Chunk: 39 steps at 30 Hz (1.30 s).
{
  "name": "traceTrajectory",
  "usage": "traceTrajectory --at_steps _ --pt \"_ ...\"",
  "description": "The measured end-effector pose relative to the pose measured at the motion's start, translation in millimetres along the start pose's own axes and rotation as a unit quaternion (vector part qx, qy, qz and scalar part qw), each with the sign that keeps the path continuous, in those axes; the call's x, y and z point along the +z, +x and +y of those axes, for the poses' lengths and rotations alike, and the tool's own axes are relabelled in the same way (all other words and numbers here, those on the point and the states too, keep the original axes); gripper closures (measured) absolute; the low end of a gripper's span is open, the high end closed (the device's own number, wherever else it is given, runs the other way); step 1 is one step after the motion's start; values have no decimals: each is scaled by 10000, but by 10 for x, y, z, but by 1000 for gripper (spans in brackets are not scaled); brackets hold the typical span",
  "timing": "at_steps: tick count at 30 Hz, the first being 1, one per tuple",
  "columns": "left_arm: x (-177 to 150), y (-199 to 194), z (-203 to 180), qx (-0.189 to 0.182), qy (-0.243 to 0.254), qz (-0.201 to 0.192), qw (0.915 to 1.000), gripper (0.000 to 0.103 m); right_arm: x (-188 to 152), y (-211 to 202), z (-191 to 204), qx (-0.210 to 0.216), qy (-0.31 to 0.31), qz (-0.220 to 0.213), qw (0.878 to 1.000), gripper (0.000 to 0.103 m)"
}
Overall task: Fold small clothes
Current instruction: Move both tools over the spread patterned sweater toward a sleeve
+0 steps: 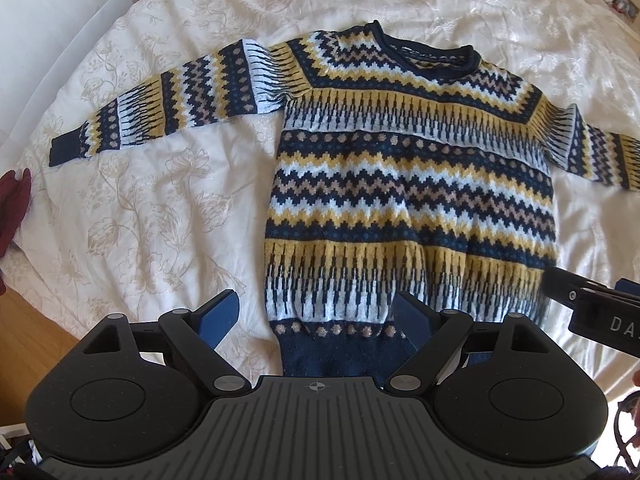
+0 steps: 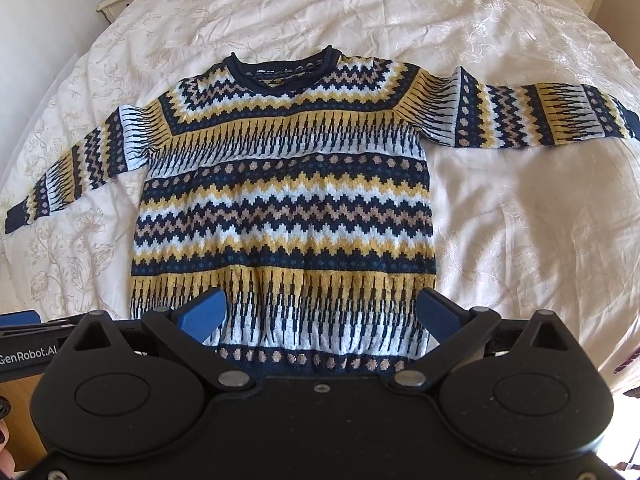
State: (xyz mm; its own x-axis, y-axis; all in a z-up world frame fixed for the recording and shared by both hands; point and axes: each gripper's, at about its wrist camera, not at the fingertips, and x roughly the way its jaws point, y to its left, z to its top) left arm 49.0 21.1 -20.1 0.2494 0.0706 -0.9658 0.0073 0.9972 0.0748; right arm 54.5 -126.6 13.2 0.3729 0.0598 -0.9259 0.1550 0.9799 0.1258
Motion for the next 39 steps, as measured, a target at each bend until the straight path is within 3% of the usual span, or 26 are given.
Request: traceTrajectory --at_steps 7,11,25,39 --pt "332 117 85 -89 12 -21 10000 19 289 137 108 -85 114 22 9999 2" --pt "555 225 122 -355 78 39 9993 19 471 218 178 -159 168 -8 9997 2" --pt "1242 558 175 -430 513 104 9977 19 889 491 350 -444 536 137 9975 2" --pt "1422 697 51 -275 480 332 9979 19 1059 654 296 -330 295 254 9987 2"
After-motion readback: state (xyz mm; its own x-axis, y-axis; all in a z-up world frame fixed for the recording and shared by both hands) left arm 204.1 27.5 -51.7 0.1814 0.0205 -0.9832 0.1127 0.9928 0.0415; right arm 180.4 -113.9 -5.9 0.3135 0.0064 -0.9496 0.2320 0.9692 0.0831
